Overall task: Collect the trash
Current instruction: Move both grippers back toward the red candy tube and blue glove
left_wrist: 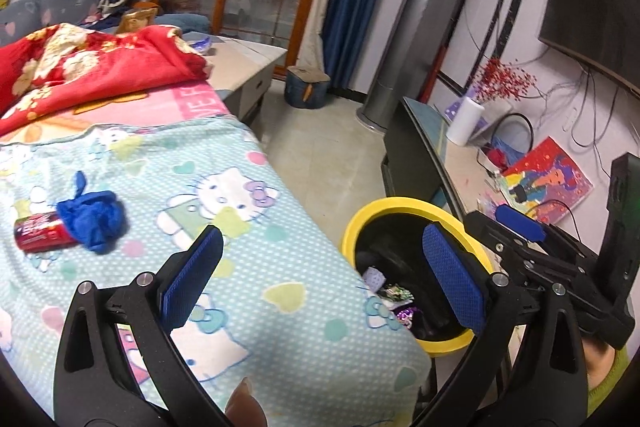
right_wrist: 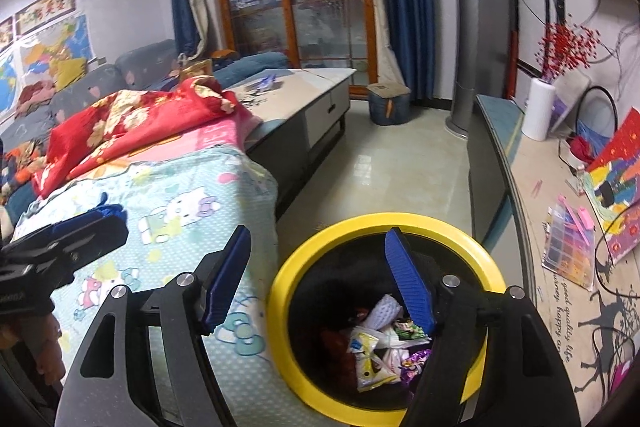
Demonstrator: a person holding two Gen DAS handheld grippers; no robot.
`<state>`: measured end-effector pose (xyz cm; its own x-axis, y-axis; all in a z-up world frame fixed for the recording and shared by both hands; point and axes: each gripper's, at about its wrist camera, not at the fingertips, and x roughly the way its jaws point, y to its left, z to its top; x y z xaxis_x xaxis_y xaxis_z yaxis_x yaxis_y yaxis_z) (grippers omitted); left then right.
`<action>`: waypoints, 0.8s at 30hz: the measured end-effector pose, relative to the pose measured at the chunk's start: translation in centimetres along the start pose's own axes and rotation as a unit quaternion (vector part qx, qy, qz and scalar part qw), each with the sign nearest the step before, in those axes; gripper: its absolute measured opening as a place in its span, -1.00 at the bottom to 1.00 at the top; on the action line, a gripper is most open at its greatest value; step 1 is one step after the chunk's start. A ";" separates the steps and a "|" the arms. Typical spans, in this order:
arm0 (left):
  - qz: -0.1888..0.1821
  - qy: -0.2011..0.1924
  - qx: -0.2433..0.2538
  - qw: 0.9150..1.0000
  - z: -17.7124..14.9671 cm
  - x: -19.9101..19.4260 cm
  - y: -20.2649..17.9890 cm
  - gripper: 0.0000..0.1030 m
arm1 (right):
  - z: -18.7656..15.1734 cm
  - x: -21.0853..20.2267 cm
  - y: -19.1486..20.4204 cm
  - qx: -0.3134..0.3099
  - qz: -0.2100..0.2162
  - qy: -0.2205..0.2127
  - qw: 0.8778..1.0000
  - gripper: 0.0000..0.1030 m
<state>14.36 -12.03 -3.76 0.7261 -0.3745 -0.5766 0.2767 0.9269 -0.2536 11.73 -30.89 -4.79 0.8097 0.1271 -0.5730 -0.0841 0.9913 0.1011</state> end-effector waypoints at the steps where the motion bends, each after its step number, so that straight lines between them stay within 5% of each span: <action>1: 0.003 -0.001 -0.003 1.000 0.0 -0.2 0.4 0.78 | 0.1 0.0 0.4 -0.003 0.003 0.000 1.000 0.31; 24: 0.097 -0.038 -0.106 0.989 0.2 -4.6 10.9 0.78 | 0.2 2.0 12.2 -0.097 0.105 0.014 0.990 0.38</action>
<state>14.12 -0.16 -3.75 0.7996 -0.1793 -0.5732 -0.0053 0.9523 -0.3052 12.43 -18.53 -4.51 0.7466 0.3294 -0.5780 -0.3610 0.9304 0.0639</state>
